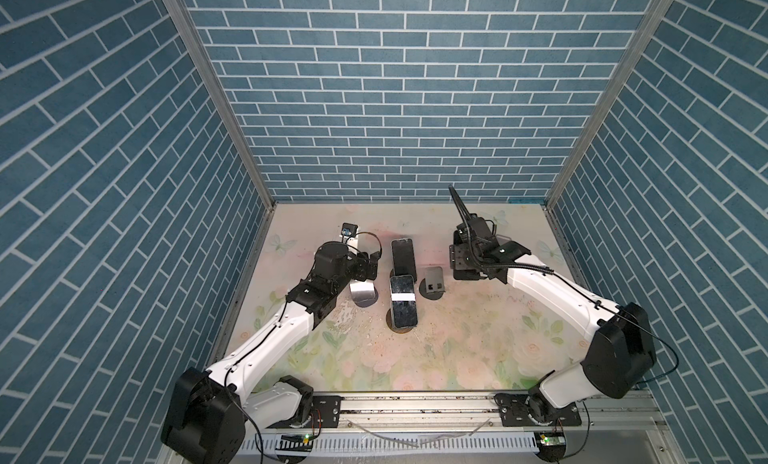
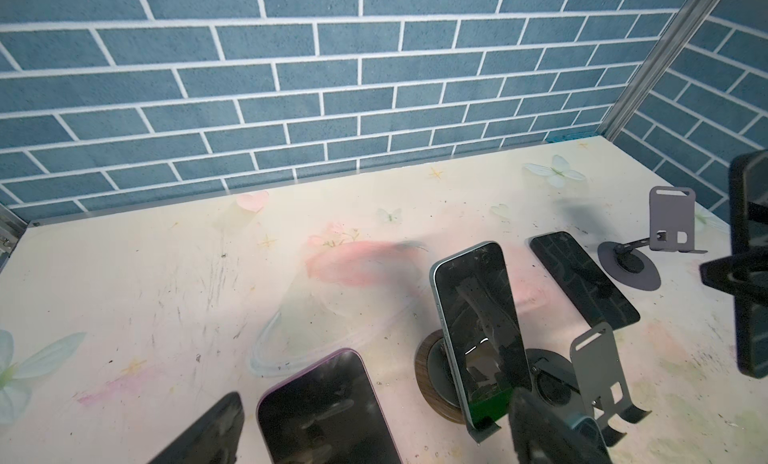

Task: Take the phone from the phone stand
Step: 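Lift the black phone up off its stand with the right gripper, then lower the held phone flat onto the table nearer the robot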

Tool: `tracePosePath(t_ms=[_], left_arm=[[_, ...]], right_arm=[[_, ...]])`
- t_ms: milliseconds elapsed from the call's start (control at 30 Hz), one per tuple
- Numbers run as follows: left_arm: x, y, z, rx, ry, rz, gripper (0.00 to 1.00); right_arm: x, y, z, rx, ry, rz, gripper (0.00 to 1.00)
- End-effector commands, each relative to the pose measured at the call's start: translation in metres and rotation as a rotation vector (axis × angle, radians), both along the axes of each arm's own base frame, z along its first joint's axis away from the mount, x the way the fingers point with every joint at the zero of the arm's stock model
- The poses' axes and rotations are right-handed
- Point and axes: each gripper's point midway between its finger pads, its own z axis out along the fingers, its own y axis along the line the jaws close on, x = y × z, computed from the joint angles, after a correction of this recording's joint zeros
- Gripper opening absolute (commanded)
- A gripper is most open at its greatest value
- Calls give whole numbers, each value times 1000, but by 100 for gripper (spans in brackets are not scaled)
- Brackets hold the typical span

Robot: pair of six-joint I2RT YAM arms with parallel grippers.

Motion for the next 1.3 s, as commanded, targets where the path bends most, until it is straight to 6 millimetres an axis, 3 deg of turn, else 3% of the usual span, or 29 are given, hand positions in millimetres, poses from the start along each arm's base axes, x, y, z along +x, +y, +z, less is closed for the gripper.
tracePosePath(t_ms=[0, 233, 500, 833, 1267], left_arm=[[-1, -1, -4, 5, -2, -5, 100], [1, -3, -4, 0, -3, -10, 100], [0, -4, -3, -5, -4, -15, 100], [-1, -3, -2, -2, -7, -14, 100], [1, -4, -5, 4, -6, -18, 100]], right_arm=[[-21, -24, -24, -11, 81, -70, 52], [-56, -41, -77, -46, 241, -109, 53], [-82, -41, -117, -44, 401, -111, 54], [-95, -39, -142, -73, 542, -95, 55], [-100, -48, -154, -162, 597, -70, 57]])
